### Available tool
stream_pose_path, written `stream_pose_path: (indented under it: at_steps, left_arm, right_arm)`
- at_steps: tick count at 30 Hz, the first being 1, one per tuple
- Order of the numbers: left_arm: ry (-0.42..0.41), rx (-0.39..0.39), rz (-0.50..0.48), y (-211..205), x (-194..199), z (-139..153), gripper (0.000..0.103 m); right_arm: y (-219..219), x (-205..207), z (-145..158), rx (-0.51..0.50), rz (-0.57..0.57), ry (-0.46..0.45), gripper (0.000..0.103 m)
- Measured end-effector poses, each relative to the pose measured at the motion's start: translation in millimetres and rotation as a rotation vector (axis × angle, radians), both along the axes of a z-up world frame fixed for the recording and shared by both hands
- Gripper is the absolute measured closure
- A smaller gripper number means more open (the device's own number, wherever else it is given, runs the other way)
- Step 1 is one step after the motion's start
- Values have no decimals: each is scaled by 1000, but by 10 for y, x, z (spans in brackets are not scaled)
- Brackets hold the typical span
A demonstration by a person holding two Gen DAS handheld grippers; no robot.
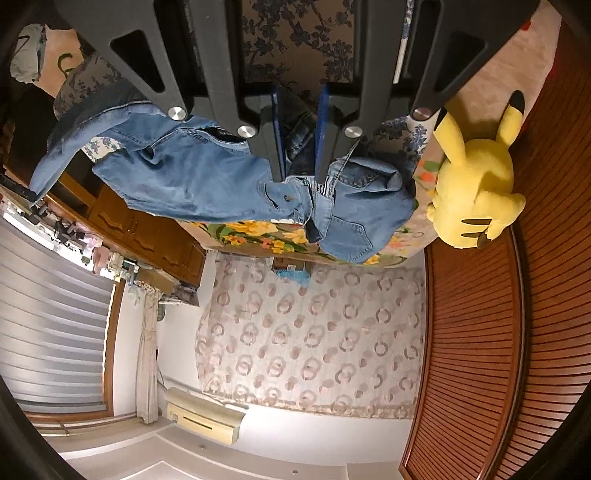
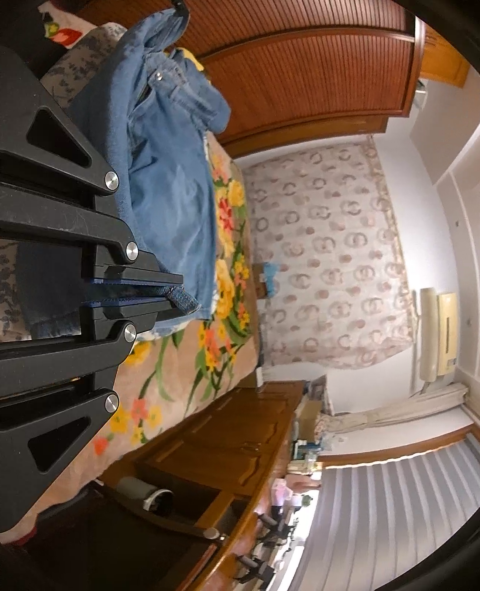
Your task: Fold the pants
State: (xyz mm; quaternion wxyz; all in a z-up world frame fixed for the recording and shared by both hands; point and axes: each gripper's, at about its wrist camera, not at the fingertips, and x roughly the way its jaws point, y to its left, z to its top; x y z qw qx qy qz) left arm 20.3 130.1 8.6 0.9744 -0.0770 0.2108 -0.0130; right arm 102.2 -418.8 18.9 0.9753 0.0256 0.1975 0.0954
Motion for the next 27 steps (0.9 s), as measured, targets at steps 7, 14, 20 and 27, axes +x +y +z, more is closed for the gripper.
stream_pose_path:
  at_steps: [7, 14, 20, 27]
  left_arm:
    - [36, 26, -6, -44, 317, -79, 92]
    - [61, 24, -10, -69, 639, -151, 92]
    - [49, 31, -8, -85, 881, 45, 96]
    - [28, 29, -11, -28, 1294, 275, 101]
  right_arm:
    - [-10, 230, -215, -4, -18, 52, 100]
    - [-20, 479, -450, 6, -31, 101, 100]
    - [-68, 698, -345, 29, -35, 98, 100]
    - [-60, 1018, 113, 22, -44, 15, 100]
